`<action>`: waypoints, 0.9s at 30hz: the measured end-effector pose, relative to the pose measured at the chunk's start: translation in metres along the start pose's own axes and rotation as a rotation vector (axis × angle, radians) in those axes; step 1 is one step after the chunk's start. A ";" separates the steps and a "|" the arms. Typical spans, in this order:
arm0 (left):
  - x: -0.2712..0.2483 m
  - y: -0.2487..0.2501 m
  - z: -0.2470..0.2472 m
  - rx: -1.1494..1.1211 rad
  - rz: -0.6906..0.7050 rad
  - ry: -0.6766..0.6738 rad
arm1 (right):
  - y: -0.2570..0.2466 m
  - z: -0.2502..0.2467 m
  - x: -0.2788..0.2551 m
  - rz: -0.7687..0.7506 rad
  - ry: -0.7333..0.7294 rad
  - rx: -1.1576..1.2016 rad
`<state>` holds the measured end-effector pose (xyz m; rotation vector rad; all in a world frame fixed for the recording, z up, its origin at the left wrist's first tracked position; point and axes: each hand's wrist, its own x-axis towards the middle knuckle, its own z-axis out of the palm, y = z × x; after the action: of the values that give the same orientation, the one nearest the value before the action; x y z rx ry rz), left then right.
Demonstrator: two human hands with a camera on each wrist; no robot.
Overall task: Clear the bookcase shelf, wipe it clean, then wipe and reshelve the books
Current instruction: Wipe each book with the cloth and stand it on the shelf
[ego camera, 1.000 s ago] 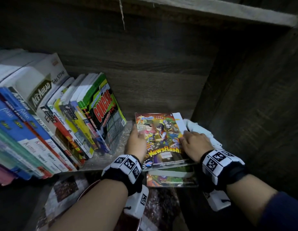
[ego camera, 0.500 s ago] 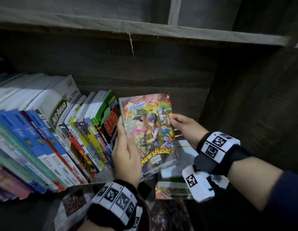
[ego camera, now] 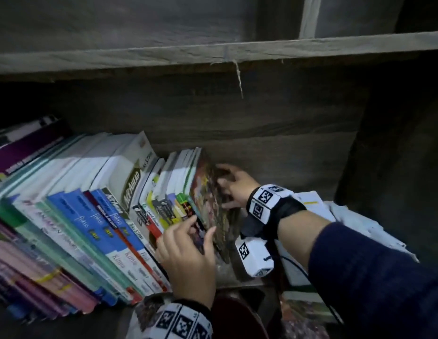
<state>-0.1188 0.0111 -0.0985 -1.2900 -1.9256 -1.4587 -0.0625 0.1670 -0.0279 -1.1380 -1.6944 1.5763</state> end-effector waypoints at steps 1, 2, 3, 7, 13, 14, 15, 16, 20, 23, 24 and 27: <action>-0.001 -0.002 0.002 0.025 -0.017 -0.002 | 0.011 0.005 0.001 0.025 0.000 -0.043; -0.002 -0.003 0.003 0.042 -0.029 -0.002 | 0.022 0.009 0.000 0.033 0.009 -0.148; -0.004 -0.004 0.004 0.055 -0.041 -0.002 | 0.030 0.010 -0.001 0.040 0.000 -0.269; -0.006 -0.003 0.008 0.056 -0.073 0.004 | 0.051 0.007 -0.001 0.122 -0.103 -0.428; -0.008 -0.007 0.009 -0.002 -0.079 0.028 | 0.044 0.000 -0.007 0.144 -0.193 -0.518; -0.008 -0.004 0.008 -0.024 -0.087 0.036 | 0.040 -0.004 -0.010 0.133 -0.142 -0.477; -0.009 0.000 0.007 -0.051 -0.081 0.043 | 0.034 -0.009 -0.016 0.118 -0.075 -0.430; -0.012 0.006 0.006 -0.080 -0.054 0.040 | 0.028 -0.018 -0.022 0.098 -0.017 -0.383; -0.032 0.030 0.016 -0.233 -0.001 -0.252 | 0.004 -0.083 -0.065 0.003 0.218 -0.514; -0.044 0.046 0.041 -0.306 -0.210 -0.606 | 0.016 -0.147 -0.098 0.110 0.435 -0.886; -0.044 0.052 0.049 -0.296 -0.272 -0.689 | 0.026 -0.163 -0.106 0.189 0.457 -0.974; -0.041 0.062 0.069 -0.155 -0.350 -0.914 | 0.057 -0.185 -0.122 0.325 0.461 -1.135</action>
<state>-0.0325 0.0582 -0.1223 -2.0082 -2.7551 -1.2846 0.1651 0.1527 -0.0367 -2.1711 -2.1244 0.2734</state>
